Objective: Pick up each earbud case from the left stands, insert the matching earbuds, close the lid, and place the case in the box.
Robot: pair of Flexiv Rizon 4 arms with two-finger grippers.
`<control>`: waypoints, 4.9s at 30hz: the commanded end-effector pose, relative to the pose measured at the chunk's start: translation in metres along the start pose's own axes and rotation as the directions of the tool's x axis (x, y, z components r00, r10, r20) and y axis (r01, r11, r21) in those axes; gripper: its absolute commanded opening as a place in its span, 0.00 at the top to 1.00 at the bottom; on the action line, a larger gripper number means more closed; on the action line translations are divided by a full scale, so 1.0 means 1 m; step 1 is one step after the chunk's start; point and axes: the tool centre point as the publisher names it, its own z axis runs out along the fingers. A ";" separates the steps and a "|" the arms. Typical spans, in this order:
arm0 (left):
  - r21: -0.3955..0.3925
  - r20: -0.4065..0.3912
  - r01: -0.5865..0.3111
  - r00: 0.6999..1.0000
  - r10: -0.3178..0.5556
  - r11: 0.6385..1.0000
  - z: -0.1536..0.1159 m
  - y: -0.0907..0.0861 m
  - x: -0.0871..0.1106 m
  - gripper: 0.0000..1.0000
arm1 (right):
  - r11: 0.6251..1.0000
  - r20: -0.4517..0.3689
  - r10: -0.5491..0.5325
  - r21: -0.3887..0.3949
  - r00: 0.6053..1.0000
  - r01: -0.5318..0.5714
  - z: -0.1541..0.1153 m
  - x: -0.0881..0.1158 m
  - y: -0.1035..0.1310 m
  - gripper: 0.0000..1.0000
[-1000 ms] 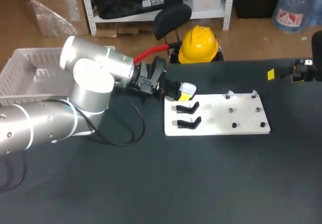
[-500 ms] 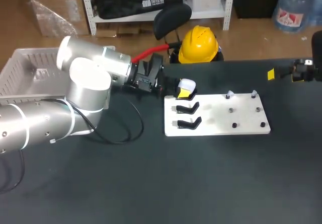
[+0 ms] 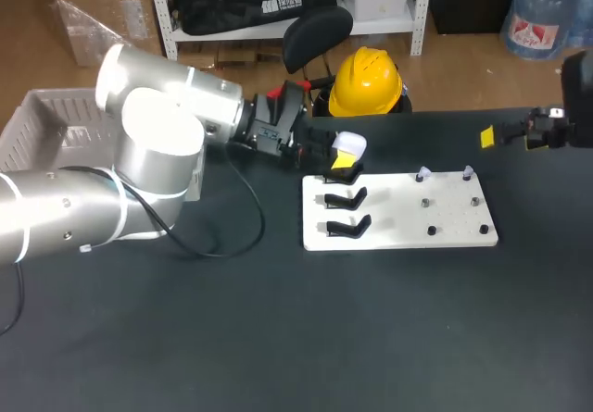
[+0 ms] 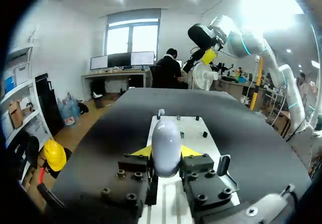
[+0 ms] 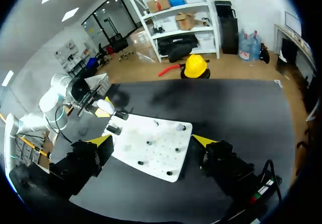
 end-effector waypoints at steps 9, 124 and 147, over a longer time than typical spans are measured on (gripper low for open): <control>-0.022 -0.059 -0.070 0.996 0.068 0.997 0.019 -0.007 -0.042 1.00 | 0.999 -0.080 -0.040 -0.038 0.996 0.037 0.040 -0.008 0.033 0.00; -0.063 0.329 -0.083 0.939 0.100 0.994 -0.015 -0.035 -0.071 1.00 | 0.821 -0.506 -0.319 0.274 0.801 0.500 0.025 0.013 -0.024 0.00; -0.063 0.329 -0.083 0.939 0.100 0.994 -0.015 -0.035 -0.071 1.00 | 0.803 -0.614 -0.238 0.311 0.752 0.508 0.100 0.030 -0.054 0.00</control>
